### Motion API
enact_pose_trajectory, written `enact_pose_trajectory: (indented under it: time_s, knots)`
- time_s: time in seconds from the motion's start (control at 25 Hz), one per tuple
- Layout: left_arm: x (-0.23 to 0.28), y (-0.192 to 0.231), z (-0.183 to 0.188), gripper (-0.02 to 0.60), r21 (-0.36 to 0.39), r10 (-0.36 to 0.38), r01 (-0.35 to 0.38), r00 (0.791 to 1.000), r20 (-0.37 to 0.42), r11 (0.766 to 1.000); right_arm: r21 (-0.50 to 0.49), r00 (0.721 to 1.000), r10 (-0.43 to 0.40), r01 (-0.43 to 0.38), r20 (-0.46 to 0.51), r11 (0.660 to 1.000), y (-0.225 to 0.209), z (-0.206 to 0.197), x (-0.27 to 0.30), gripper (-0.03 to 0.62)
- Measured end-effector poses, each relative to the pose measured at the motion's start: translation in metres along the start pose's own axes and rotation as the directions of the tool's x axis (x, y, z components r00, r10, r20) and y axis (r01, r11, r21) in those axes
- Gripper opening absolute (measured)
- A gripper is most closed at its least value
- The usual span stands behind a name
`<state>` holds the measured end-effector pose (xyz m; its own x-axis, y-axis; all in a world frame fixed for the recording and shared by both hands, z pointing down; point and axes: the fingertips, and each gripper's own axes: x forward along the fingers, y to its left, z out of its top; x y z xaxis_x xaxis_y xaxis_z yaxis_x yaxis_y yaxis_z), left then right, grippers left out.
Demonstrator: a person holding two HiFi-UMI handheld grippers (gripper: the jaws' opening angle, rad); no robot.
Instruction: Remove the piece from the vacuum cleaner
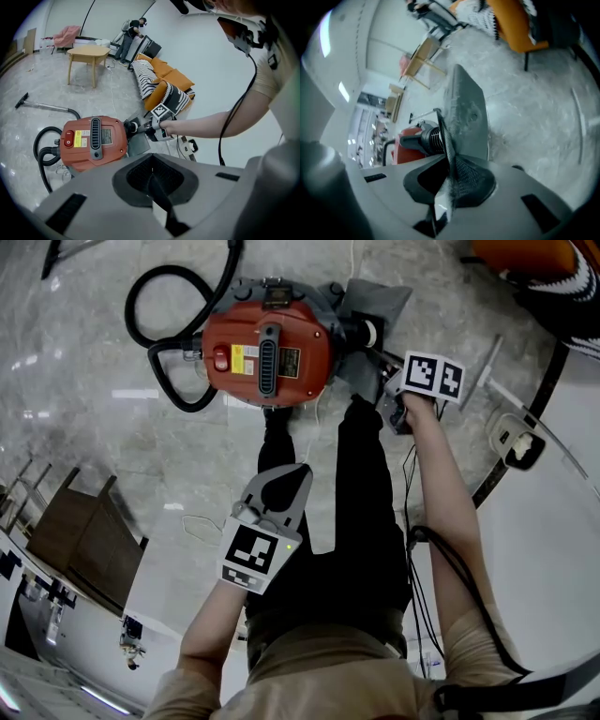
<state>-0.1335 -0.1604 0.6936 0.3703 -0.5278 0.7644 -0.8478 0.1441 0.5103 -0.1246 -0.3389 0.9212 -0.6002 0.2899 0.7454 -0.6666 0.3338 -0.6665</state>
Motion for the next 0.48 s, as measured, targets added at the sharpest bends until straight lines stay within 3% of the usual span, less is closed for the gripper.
enact_pose_trajectory:
  time_s: [0.08,0.2,0.32,0.48]
  knots:
    - [0.0009,-0.0031,0.0014,-0.008,0.004,-0.005,0.005,1.000,0.004,1.000,-0.221,0.995,-0.094,0.083,-0.039,0.972,-0.0002,-0.0004,0.0001,0.037]
    - [0.0020,-0.0058,0.0018,-0.008,0.006,-0.009,0.009,1.000,0.007,1.000,-0.456,0.980,-0.192,0.149,-0.050,0.878,-0.0015,-0.0001,0.0004,0.035]
    - [0.0032,-0.0049,-0.0016,-0.008,0.007,-0.006,0.006,1.000,-0.002,1.000,-0.612,0.965,-0.260,0.195,-0.019,0.767,-0.0028,-0.0016,0.0018,0.035]
    - [0.0024,-0.0057,0.0011,-0.008,0.032,0.003,-0.003,1.000,-0.001,0.999,-0.736,0.946,-0.321,0.246,0.041,0.631,-0.0037,-0.0046,0.0003,0.035]
